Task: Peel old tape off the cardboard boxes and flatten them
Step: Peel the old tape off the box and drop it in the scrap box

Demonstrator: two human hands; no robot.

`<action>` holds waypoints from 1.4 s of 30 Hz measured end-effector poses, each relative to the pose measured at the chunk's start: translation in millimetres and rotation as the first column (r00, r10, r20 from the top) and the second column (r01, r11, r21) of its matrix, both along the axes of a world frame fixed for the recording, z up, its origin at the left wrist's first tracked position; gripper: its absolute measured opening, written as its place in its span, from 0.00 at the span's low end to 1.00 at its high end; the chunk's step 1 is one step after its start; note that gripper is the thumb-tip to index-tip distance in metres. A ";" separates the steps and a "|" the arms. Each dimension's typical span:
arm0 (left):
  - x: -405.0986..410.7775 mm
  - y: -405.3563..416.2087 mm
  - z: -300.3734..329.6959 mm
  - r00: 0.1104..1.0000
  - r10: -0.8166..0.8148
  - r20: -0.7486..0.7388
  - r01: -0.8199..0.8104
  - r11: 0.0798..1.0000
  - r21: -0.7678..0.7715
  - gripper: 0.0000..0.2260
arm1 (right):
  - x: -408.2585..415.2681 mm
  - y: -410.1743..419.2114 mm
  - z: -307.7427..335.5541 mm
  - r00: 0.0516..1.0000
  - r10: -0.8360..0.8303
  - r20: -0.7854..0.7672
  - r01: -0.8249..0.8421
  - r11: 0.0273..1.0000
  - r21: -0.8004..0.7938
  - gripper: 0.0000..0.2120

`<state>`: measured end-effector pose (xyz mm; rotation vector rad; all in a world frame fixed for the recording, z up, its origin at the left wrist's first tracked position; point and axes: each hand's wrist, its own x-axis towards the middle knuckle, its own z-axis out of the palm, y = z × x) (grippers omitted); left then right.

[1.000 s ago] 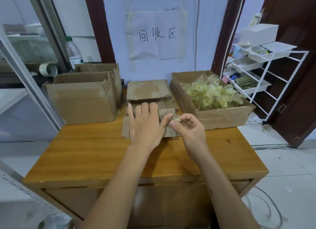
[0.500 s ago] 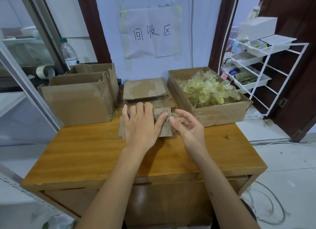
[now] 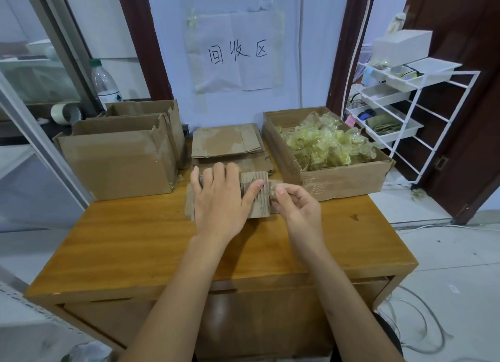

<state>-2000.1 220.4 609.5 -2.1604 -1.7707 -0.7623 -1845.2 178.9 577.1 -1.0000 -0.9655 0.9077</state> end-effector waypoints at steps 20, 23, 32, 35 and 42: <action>-2.5 -8.1 -2.2 0.999 -0.019 0.035 0.019 1.000 0.014 0.25 | 4.4 0.7 -5.1 0.996 -0.041 0.079 0.040 0.999 0.019 0.07; -3.4 -12.4 -5.1 0.999 -0.024 0.035 0.023 0.999 0.027 0.24 | 4.8 -2.1 -8.5 0.985 -0.079 0.151 0.080 0.997 0.002 0.12; -5.7 -28.9 -7.5 0.999 -0.025 0.043 0.024 0.999 0.021 0.25 | 11.3 -17.7 0.3 0.993 -0.111 0.049 0.114 0.991 -0.065 0.26; -3.9 -35.7 3.1 1.000 0.011 0.019 -0.010 0.999 -0.039 0.25 | 20.3 -18.1 -1.7 0.984 -0.109 0.140 0.111 0.994 -0.007 0.19; -0.2 -45.8 31.2 0.997 -0.060 -0.039 0.045 0.950 -0.311 0.25 | 38.7 -21.9 1.5 0.999 -0.014 0.046 0.015 0.999 -0.029 0.10</action>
